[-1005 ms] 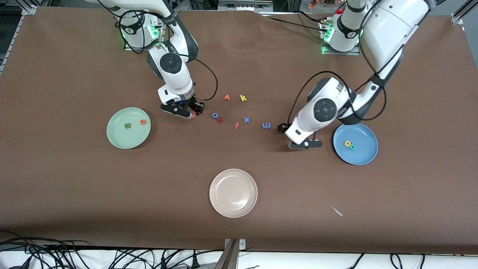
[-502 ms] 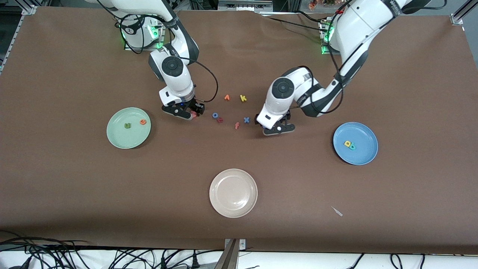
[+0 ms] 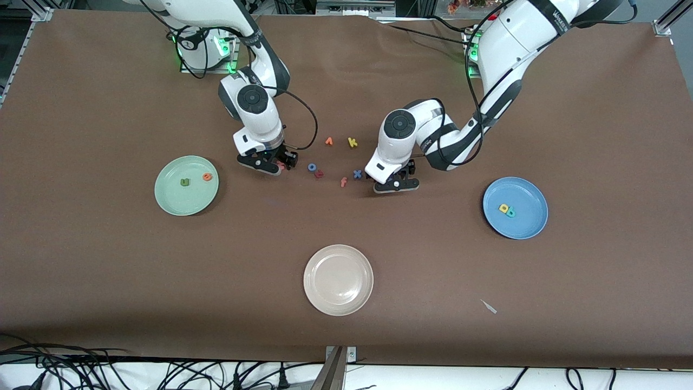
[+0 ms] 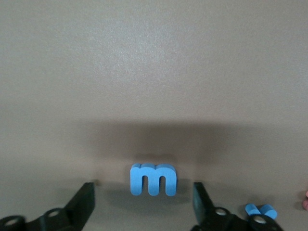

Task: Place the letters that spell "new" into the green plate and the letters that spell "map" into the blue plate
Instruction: 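Grasp the pink w with the right gripper, the blue m with the left, then place the w on the green plate and the m on the blue plate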

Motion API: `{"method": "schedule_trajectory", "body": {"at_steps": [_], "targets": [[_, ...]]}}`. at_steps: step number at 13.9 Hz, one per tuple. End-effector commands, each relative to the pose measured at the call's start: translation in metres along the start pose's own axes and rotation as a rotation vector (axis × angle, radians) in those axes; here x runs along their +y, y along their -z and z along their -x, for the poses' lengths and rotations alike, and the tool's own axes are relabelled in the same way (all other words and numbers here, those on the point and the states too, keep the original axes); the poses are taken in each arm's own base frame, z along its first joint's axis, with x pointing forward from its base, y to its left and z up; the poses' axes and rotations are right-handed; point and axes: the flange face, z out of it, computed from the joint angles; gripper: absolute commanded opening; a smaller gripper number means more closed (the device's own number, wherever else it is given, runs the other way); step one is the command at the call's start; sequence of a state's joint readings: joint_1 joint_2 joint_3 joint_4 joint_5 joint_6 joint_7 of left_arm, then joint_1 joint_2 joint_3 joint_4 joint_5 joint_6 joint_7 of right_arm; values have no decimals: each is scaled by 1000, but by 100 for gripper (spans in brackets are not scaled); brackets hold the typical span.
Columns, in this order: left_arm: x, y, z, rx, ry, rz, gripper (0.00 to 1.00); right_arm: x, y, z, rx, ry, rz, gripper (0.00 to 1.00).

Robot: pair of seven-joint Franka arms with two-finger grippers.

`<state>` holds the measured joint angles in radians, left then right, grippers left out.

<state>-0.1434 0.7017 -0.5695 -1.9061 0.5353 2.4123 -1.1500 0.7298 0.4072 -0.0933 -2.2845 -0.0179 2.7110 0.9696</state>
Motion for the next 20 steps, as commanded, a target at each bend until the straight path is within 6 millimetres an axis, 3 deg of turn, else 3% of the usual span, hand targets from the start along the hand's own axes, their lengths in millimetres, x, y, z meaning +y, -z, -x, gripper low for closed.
{"method": "schedule_trajectory", "body": {"at_steps": [1, 5, 9, 13, 17, 20], "targets": [[3, 1, -2, 24, -31, -4, 82, -4, -5, 4, 12, 7, -4, 60], [3, 1, -2, 25, -35, -5, 70, -3, -6, 4, 12, 5, -3, 47], [5, 2, -9, 24, -50, 1, 63, -3, -1, 3, 15, 17, -6, 22], [6, 0, -8, 21, -50, 2, 55, 1, 20, -10, 15, 36, 3, 10], [5, -2, -8, 19, -46, 0, 42, 30, 74, -61, -33, 128, 86, 10], [5, -3, -8, 18, -51, -1, 31, 80, 109, -106, -101, 228, 139, 10]]}}
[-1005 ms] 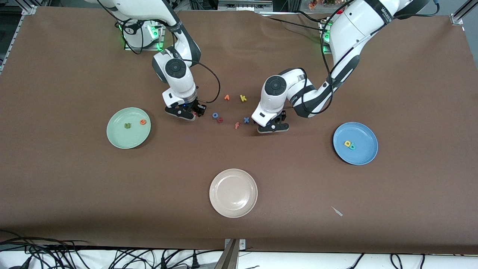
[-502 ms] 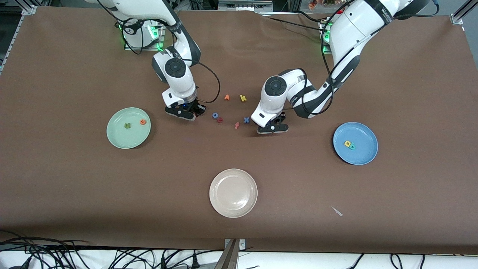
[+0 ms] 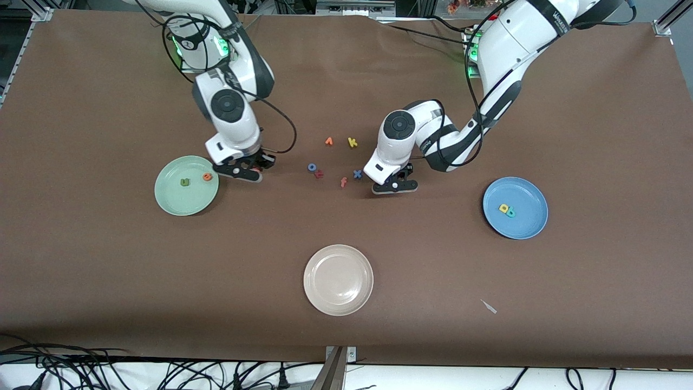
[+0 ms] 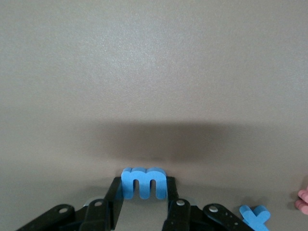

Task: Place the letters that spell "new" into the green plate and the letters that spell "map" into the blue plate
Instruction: 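Place the w on the green plate and the m on the blue plate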

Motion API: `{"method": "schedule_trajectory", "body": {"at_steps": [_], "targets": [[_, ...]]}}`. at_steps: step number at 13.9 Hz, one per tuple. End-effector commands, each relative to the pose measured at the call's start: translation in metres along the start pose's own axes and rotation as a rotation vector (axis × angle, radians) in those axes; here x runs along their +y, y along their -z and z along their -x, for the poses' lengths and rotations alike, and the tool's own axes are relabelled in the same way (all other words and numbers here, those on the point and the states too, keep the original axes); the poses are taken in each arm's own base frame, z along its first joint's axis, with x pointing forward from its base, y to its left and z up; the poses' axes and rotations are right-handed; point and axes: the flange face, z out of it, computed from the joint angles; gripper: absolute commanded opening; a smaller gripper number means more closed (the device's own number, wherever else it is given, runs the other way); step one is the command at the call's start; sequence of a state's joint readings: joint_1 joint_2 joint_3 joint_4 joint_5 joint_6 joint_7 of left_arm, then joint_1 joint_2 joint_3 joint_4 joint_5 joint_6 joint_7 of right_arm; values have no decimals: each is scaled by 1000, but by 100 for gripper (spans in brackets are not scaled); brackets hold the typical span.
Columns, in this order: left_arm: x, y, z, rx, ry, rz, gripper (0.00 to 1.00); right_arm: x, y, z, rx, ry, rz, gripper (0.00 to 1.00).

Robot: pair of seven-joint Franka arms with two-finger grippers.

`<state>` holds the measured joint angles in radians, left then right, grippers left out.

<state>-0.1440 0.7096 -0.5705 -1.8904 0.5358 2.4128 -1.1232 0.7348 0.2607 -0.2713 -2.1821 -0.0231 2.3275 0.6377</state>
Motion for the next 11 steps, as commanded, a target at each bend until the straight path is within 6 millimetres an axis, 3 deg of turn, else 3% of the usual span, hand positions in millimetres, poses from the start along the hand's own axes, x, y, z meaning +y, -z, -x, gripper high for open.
{"method": "schedule_trajectory", "body": {"at_steps": [1, 4, 5, 7, 11], "targets": [[3, -5, -4, 14, -30, -10, 29, 62, 28, -28, -29, 115, 16, 10], [1, 3, -14, 20, -36, -21, 24, 148, 30, -57, -44, 221, 12, 10], [-2, 8, -22, 12, -39, -49, 23, 163, 24, -58, -48, 222, 7, 10], [-16, 19, -39, -31, -55, -88, 22, 167, 6, -47, -24, 217, -7, 10], [-78, 58, -92, -188, -167, -133, 22, 175, -25, -31, 0, 192, -28, 14]]}}
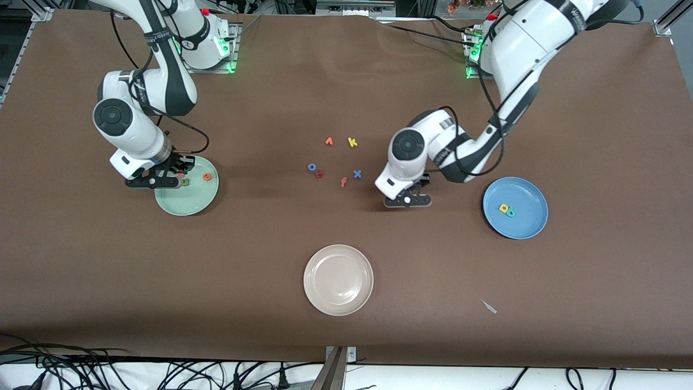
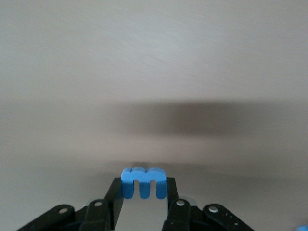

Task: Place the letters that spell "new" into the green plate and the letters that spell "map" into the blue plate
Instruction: 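Place the w on the green plate and the m on the blue plate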

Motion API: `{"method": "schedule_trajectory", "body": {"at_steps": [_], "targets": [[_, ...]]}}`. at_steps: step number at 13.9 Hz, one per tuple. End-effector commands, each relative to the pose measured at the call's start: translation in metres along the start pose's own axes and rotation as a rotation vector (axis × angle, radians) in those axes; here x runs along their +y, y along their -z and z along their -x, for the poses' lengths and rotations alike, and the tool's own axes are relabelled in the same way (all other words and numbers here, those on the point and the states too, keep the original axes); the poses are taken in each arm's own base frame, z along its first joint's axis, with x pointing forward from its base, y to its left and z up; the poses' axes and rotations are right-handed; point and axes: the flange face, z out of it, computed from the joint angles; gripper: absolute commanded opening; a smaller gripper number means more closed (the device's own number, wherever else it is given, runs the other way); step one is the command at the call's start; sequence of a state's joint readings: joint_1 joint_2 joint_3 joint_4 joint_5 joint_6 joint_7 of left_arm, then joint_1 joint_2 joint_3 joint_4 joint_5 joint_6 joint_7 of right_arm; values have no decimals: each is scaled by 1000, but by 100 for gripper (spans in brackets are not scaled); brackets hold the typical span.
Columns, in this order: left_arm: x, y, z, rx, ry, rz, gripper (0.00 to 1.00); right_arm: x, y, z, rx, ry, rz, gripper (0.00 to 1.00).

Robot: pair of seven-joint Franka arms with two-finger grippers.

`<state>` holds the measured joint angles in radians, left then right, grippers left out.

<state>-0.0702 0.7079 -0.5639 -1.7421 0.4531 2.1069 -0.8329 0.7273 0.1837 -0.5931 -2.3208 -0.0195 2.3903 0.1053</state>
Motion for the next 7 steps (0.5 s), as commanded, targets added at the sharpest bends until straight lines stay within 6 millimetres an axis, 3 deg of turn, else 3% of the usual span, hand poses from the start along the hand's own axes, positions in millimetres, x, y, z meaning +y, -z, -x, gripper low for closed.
{"method": "schedule_trajectory", "body": {"at_steps": [1, 2, 3, 4, 7], "targets": [[-53, 37, -31, -103, -110, -11, 22, -1, -14, 18, 28, -21, -39, 16], [-74, 43, -40, -133, -145, -21, 22, 0, -18, 20, 39, -21, -40, 22], [-100, 45, -49, -166, -183, -28, 22, 0, -20, 21, 39, -23, -39, 38], [-128, 44, -57, -195, -236, -24, 22, 0, -20, 21, 39, -18, -39, 44], [-203, 29, -76, -242, -354, 4, 23, 0, -20, 21, 39, -18, -40, 49]]}}
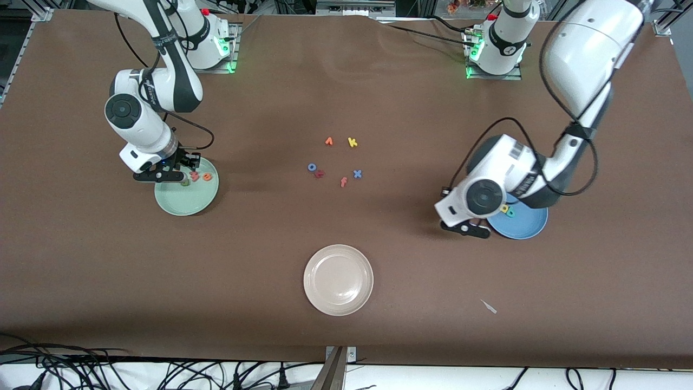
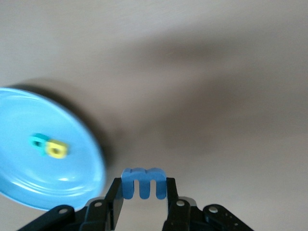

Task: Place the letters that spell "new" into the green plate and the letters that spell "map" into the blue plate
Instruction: 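Place the w on the green plate and the m on the blue plate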

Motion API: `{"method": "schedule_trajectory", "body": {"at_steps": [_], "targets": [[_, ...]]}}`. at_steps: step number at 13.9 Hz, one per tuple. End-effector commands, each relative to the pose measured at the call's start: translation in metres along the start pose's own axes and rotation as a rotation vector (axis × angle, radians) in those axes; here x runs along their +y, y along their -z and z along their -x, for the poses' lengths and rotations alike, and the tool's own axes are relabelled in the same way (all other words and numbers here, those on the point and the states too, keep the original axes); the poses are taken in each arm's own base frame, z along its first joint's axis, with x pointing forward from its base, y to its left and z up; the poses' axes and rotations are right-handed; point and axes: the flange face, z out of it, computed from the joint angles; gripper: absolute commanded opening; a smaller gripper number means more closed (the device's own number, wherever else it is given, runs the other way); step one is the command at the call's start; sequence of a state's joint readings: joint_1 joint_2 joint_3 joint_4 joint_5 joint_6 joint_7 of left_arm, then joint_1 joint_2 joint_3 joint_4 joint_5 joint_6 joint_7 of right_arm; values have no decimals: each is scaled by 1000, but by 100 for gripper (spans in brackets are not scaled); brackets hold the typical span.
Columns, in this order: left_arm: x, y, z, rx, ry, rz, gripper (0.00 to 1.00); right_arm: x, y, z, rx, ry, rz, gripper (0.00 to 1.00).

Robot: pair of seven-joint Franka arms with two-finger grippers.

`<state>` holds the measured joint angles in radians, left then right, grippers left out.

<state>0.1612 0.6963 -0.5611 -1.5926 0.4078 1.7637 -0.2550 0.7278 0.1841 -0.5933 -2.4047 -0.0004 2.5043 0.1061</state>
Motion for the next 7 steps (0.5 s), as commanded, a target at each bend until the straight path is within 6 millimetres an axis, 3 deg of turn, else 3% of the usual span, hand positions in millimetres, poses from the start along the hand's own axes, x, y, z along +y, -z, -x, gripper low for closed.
{"method": "schedule_trajectory", "body": {"at_steps": [1, 3, 4, 5, 7], "targets": [[-64, -14, 3, -37, -126, 26, 24, -1, 6, 4, 13, -4, -26, 53], [-100, -29, 2, -53, -196, 2, 29, -1, 10, 2, 18, -6, -31, 56], [-113, -43, 1, -73, -204, 3, 49, -2, 13, 2, 22, -6, -35, 58], [-118, -47, 0, -70, -216, 4, 94, -2, 16, 0, 27, -6, -38, 61], [-122, -37, 2, -54, -205, 12, 100, -4, 35, -8, 41, -4, -50, 67]]}}
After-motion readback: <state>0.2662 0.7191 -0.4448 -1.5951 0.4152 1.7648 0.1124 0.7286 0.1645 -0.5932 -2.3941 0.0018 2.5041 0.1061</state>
